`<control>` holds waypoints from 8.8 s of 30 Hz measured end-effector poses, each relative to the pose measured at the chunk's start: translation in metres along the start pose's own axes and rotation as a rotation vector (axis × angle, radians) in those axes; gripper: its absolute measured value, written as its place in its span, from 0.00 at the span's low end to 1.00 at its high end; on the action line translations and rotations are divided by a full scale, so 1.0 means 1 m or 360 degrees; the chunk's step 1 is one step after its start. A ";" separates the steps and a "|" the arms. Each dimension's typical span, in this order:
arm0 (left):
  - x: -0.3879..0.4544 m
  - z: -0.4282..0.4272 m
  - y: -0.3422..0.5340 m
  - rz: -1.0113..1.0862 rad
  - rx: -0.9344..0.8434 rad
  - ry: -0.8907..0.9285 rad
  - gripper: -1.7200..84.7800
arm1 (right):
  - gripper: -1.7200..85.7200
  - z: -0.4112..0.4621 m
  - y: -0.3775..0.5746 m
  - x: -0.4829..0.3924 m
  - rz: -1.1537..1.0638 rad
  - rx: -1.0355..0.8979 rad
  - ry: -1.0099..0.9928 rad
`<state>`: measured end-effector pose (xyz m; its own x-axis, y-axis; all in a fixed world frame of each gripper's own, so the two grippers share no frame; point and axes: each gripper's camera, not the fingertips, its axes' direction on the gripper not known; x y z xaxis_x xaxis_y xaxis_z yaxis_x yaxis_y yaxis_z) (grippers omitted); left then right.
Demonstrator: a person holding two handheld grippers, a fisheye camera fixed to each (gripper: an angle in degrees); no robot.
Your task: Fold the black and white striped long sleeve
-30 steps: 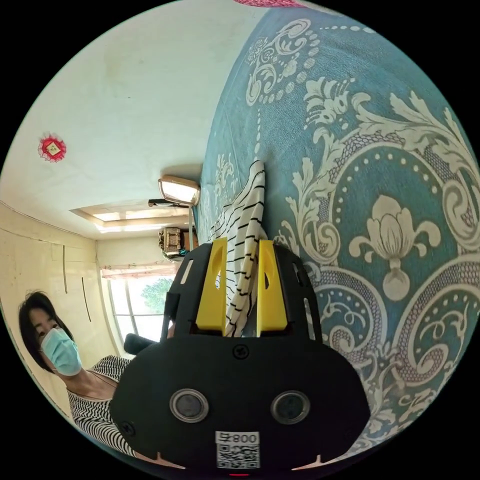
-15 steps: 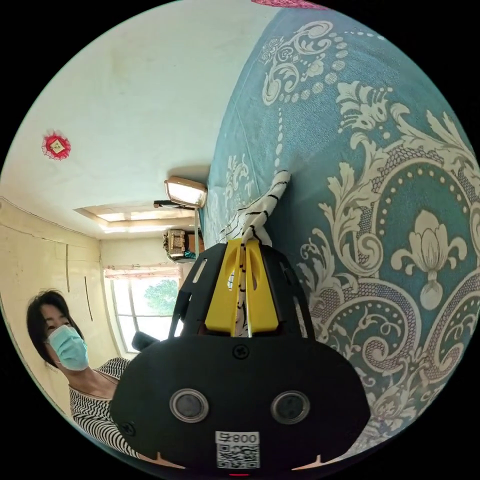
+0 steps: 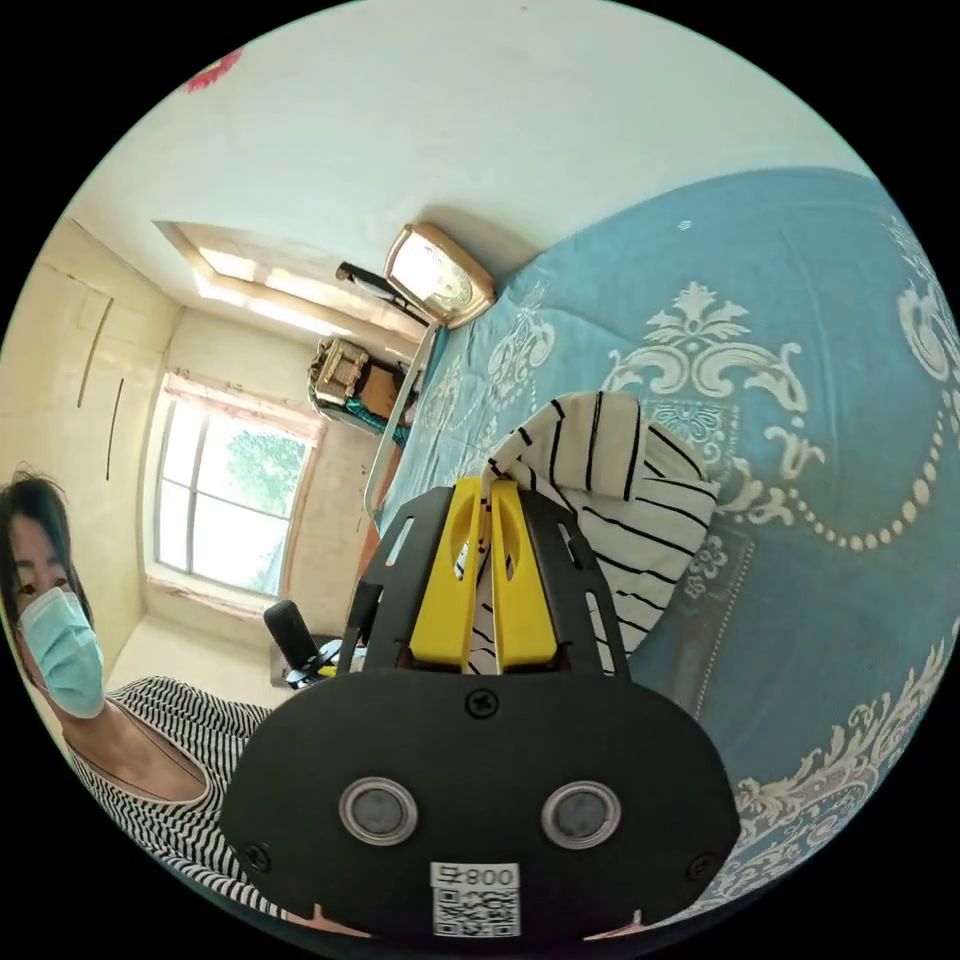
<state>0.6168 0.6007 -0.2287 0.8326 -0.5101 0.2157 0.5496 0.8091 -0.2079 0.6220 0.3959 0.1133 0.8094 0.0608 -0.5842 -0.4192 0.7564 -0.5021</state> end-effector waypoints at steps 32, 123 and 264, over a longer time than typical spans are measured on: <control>-0.138 -0.165 0.162 -0.0663 0.0361 0.0020 0.03 | 0.05 0.308 -0.024 -0.109 -0.0250 -0.0327 0.0143; -0.102 -0.033 0.239 -0.1041 -0.0123 0.0717 0.07 | 0.16 0.042 0.290 0.033 0.0764 -0.0183 -0.0841; 0.313 0.369 -0.192 0.1385 0.0228 -0.0129 0.03 | 0.02 -0.596 0.279 -0.565 -0.0371 0.1170 0.1956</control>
<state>0.7460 0.3931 0.2306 0.9412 0.3213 0.1047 -0.2950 0.9323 -0.2095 -0.1980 0.1846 -0.0770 -0.1872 -0.4080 -0.8936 0.2776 0.8506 -0.4465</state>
